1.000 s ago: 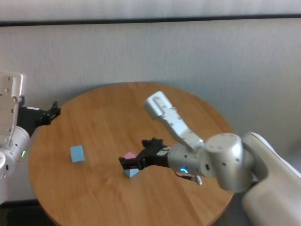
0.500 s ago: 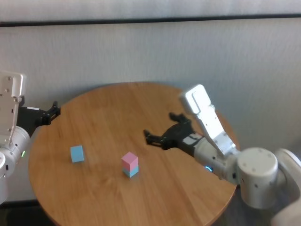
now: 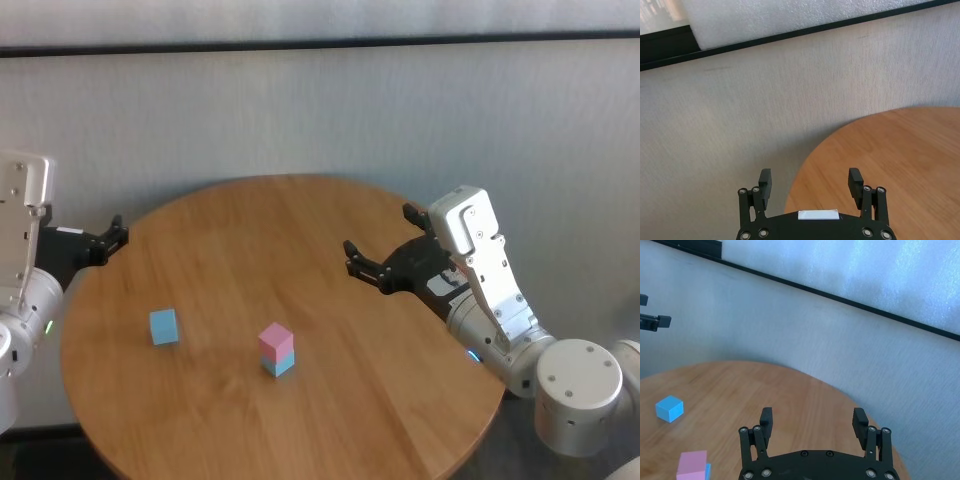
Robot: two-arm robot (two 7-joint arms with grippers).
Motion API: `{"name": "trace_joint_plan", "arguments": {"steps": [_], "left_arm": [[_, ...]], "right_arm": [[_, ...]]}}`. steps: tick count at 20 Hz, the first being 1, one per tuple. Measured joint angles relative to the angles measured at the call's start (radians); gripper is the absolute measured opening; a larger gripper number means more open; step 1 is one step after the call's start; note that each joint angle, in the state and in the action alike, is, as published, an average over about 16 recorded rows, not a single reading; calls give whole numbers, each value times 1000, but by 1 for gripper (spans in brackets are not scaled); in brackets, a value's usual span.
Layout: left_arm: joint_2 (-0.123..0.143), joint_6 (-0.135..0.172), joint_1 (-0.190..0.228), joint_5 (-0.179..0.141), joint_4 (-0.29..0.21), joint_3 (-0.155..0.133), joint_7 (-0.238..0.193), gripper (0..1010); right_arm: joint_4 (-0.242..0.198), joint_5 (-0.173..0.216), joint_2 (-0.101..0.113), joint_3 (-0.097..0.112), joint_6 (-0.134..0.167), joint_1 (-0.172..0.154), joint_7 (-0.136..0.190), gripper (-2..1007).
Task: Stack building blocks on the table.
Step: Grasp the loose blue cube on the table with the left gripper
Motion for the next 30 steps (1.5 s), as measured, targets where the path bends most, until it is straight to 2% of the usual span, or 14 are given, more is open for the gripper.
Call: {"name": "trace_joint_plan", "arguments": {"steps": [3,6,13,16,19,25,30], "left_arm": [[-5,24,-2,7,-7,3,8,1003],[-23,60,-5,12,-14,2,25,1002],[-105,163,-1,4,-40,-5,65,1003],[-143,209,11,-7,-61,-10,76,1003],[-167,251,34,-18,-91,-15,75,1003],[-169,308,88,-25,-148,-16,49,1002],[-152,324,119,-18,-164,-17,20,1002]], "right_arm": [[4,-5,1,5,-23,-3,-3,1005],[5,-6,1,5,-25,-3,-3,1005],[4,-2,1,1,-11,0,-1,1005],[4,0,0,0,-7,0,-1,1005],[3,1,0,0,-4,1,0,1005],[2,2,0,-1,0,1,1,1005],[2,3,0,-2,1,2,1,1005]]}}
